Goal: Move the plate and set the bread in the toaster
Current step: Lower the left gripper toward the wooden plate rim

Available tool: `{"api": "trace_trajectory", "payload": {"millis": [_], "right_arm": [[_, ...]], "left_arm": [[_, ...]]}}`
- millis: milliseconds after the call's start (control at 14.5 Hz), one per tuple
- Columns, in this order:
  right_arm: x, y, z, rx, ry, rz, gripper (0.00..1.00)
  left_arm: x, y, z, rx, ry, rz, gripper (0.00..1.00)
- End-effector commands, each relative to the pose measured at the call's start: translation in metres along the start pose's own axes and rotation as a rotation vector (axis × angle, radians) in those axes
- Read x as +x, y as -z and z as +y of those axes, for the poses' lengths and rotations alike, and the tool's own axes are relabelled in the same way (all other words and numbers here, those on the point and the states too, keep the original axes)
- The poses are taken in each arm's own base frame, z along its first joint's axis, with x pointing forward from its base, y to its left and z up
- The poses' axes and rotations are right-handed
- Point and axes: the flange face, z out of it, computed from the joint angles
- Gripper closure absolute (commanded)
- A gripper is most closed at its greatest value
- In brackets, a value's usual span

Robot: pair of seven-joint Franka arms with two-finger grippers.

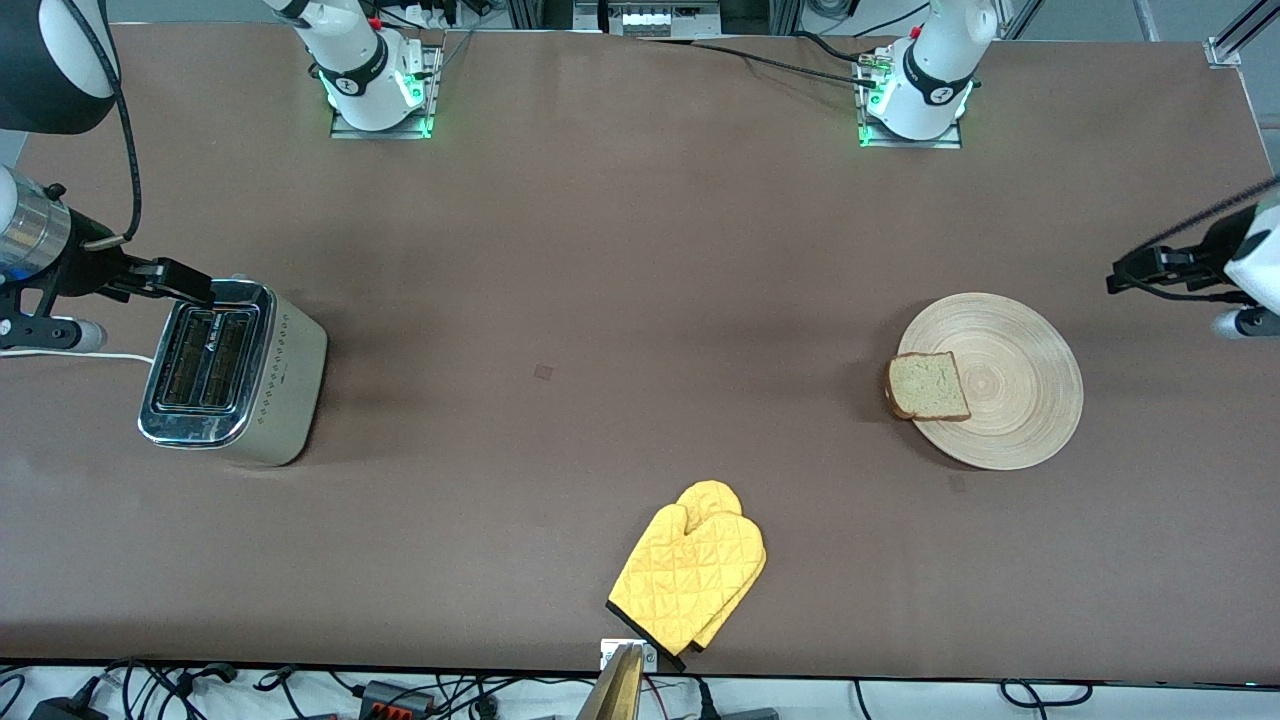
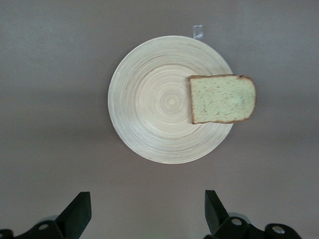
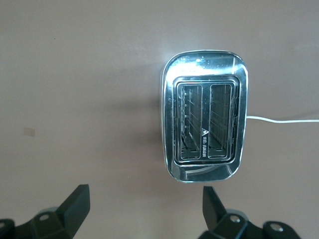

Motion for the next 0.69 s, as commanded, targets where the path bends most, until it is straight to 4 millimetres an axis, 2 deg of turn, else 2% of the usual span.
{"api": "trace_trajectory", "payload": {"millis": [0,69,207,345,483,621], "right_arm": [[-0.006,0.005,-0.001,0.013,-0.002,0.001,0.00],[-0.006,0.005,-0.001,0.013,-0.002,0.002,0.00],[-0.006,0.005,0.000,0.013,-0.004,0.002,0.00],[-0.006,0.005,0.000,0.013,-0.004,0.001,0.00],[-0.006,0.005,0.000,0.013,-0.004,0.001,0.00],[-0.006,0.005,0.000,0.014,-0.004,0.001,0.00]], "left_arm": [[0.035,-0.005,-0.062,-0.094,-0.011,0.021,0.00],[0.043,-0.017,-0.087,-0.144,-0.024,0.025,0.00],[0.051,-0.055,-0.132,-0.248,-0.075,0.021,0.00],[0.051,-0.092,-0.173,-0.393,-0.055,0.040,0.00],[0.052,-0.134,-0.197,-0.542,-0.054,0.062,0.00],[0.057,-0.185,-0.216,-0.654,-0.096,0.082,0.00]]}}
